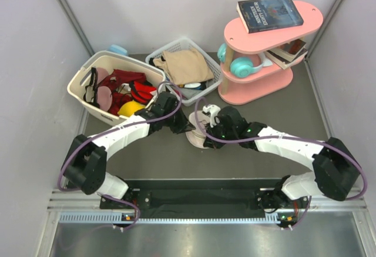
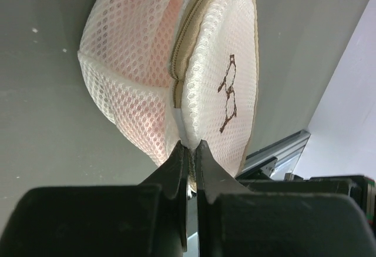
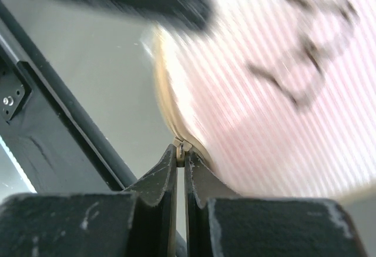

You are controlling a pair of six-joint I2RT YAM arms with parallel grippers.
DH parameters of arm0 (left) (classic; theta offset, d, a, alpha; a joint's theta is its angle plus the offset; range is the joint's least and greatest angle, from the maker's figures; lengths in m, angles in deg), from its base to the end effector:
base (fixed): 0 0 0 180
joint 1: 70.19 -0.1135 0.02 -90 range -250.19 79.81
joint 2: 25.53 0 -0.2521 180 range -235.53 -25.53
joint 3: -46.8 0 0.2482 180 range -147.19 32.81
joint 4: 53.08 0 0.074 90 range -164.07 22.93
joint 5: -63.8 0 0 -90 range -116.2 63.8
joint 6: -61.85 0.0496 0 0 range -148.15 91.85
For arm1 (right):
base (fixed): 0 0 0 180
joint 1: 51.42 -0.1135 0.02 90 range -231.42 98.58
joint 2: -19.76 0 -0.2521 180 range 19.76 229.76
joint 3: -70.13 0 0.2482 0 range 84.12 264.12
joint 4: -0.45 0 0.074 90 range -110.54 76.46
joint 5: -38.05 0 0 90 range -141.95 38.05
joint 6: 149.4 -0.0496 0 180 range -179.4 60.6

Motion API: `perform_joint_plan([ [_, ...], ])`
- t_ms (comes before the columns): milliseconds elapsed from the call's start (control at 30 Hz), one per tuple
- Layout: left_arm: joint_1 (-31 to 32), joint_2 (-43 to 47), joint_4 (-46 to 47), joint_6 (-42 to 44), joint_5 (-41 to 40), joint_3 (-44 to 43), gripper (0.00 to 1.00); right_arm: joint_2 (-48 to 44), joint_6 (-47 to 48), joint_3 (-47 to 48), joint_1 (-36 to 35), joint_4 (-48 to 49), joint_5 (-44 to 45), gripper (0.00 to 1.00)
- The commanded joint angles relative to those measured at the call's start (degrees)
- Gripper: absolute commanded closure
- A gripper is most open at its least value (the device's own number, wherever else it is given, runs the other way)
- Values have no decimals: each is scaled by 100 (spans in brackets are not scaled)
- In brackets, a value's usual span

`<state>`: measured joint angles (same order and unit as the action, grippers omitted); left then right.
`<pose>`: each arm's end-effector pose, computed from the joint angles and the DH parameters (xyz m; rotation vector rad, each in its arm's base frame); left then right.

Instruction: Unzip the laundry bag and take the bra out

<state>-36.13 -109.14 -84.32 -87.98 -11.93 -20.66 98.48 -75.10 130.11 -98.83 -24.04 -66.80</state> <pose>0.2524 -0.1854 0.2052 -0.4629 2.6011 -0.9775 0.1900 0.2255 0.1975 -0.8017 2.3178 0.8261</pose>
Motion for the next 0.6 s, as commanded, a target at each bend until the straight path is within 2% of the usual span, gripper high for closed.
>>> perform_joint_plan([
  [0,-207,302,-146,340,-266,-40,100,-532,-134,-328,417,-22,149,100],
  [233,-233,48,134,446,50,-189,100,-700,-179,-478,558,83,53,100],
  [567,-225,-778,12,798,121,-1314,99,-455,-100,-109,471,83,-141,100],
])
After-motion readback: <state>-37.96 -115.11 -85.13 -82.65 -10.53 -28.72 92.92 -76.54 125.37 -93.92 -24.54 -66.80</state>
